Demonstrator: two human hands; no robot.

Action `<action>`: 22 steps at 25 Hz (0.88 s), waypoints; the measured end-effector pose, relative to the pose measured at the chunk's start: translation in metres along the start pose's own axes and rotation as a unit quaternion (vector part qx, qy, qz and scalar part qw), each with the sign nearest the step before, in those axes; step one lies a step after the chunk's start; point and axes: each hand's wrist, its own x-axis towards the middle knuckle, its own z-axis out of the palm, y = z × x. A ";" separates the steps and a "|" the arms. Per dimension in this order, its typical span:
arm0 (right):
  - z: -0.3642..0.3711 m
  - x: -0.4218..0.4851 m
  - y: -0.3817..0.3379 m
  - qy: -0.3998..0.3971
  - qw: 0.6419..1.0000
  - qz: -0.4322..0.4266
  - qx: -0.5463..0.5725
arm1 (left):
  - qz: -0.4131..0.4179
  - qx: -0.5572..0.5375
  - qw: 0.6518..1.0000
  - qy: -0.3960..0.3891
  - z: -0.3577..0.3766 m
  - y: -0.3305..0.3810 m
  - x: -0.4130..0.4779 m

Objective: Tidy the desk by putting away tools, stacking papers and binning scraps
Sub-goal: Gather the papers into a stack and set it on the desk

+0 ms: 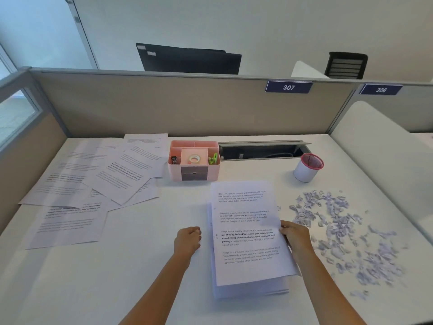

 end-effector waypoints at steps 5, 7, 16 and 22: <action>0.003 0.015 0.013 0.002 0.998 0.018 -0.056 | -0.030 0.022 0.999 -0.014 0.011 -0.003 -0.001; 0.007 0.017 0.017 0.008 0.997 0.019 -0.079 | -0.037 0.022 0.999 -0.021 0.015 -0.003 -0.003; 0.022 0.007 0.023 0.052 0.968 -0.072 -0.235 | -0.058 0.020 0.997 -0.050 0.025 0.001 -0.010; 0.027 0.007 0.034 0.068 0.936 -0.106 -0.329 | -0.058 0.023 0.997 -0.052 0.026 0.001 -0.013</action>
